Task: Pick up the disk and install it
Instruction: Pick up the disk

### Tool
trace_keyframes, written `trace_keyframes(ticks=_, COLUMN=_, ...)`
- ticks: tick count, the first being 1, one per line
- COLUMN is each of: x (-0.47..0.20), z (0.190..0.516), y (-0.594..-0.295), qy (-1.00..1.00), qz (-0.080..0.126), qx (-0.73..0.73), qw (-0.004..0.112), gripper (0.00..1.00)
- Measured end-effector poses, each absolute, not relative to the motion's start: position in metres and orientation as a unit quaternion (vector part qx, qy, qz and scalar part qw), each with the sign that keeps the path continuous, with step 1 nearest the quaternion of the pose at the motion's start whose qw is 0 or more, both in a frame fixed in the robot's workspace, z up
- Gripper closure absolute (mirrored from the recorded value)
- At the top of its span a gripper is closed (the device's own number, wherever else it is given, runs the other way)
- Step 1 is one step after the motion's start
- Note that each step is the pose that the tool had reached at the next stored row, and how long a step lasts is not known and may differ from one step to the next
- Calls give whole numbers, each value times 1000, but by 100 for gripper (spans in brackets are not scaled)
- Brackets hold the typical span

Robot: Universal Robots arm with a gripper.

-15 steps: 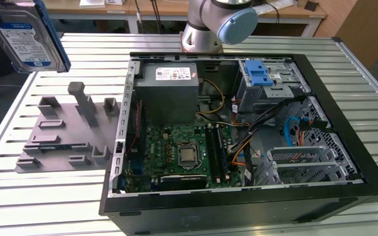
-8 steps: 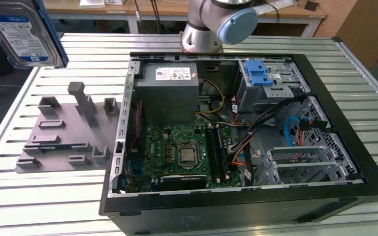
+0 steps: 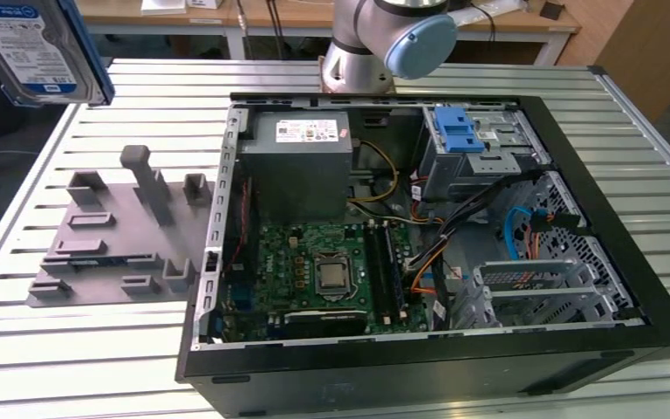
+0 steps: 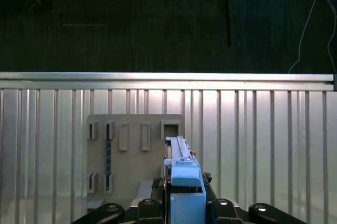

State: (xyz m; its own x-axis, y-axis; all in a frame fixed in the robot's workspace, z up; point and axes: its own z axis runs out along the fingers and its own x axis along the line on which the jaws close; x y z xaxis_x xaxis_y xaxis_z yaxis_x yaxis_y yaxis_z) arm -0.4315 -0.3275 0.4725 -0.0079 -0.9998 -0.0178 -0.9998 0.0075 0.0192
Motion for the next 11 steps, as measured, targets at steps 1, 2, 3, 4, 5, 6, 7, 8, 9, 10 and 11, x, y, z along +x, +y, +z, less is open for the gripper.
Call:
trace_keyframes(ticks=1, x=-431, z=474, y=-328, qy=-710, qz=-13, qx=704, qw=0, gripper=64)
trace_keyframes(ticks=2, x=-432, z=476, y=-328, qy=-710, qz=-13, qx=704, qw=1, gripper=64)
trace_keyframes(ticks=3, x=-432, z=478, y=-328, qy=-710, qz=-13, qx=704, qw=0, gripper=64)
trace_keyframes(ticks=4, x=-432, z=480, y=-328, qy=-710, qz=-13, qx=704, qw=0, gripper=64)
trace_keyframes(ticks=5, x=-432, z=482, y=-328, qy=-710, qz=-13, qx=704, qw=0, gripper=64)
trace_keyframes(ticks=6, x=-431, z=484, y=-328, qy=-710, qz=-13, qx=704, qw=0, gripper=64)
trace_keyframes(ticks=7, x=-431, z=486, y=-328, qy=-710, qz=-13, qx=704, qw=0, gripper=64)
trace_keyframes(ticks=8, x=-431, z=487, y=-328, qy=-710, qz=-13, qx=704, qw=0, gripper=64)
trace_keyframes(ticks=9, x=-432, z=489, y=-328, qy=-710, qz=-13, qx=704, qw=1, gripper=64)
trace_keyframes(ticks=10, x=-431, z=491, y=-327, qy=-710, qz=-13, qx=704, qw=1, gripper=64)
trace_keyframes(ticks=11, x=-431, z=492, y=-328, qy=-710, qz=-13, qx=704, qw=1, gripper=64)
